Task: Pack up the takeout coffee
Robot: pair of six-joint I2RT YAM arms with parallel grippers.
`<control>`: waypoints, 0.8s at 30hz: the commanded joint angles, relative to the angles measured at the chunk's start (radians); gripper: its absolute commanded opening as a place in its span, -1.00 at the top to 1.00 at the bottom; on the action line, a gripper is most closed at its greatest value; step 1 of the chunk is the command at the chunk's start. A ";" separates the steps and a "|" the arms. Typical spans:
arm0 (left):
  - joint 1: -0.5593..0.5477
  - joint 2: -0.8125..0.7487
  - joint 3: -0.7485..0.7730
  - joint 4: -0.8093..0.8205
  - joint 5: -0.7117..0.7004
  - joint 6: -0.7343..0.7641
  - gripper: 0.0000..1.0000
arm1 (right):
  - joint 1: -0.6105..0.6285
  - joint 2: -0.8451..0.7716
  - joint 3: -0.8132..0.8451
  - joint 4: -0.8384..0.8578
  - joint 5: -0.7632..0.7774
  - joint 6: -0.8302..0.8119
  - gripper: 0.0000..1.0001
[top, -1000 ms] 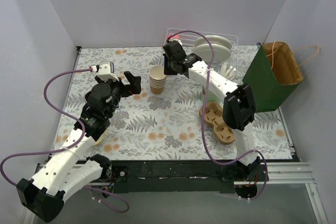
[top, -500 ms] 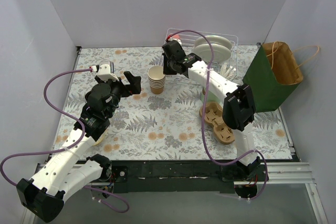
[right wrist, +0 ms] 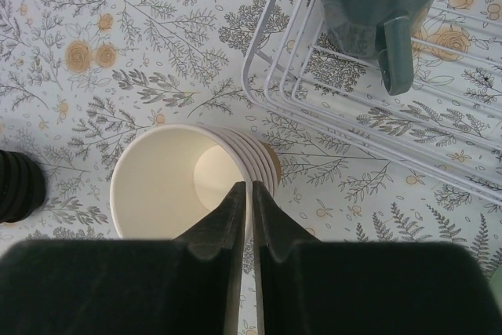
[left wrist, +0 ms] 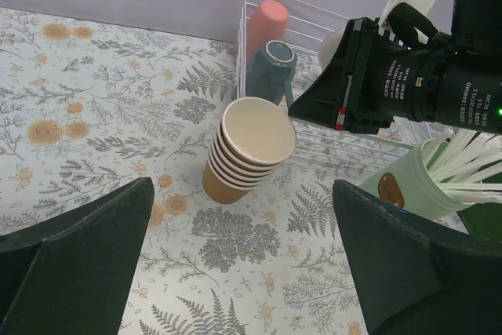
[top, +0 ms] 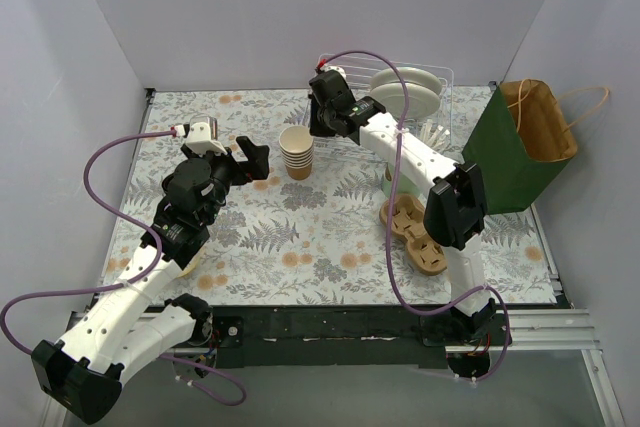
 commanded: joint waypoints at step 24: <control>0.000 -0.015 0.019 0.003 0.008 0.013 -0.97 | 0.002 0.021 0.041 -0.008 -0.020 0.001 0.53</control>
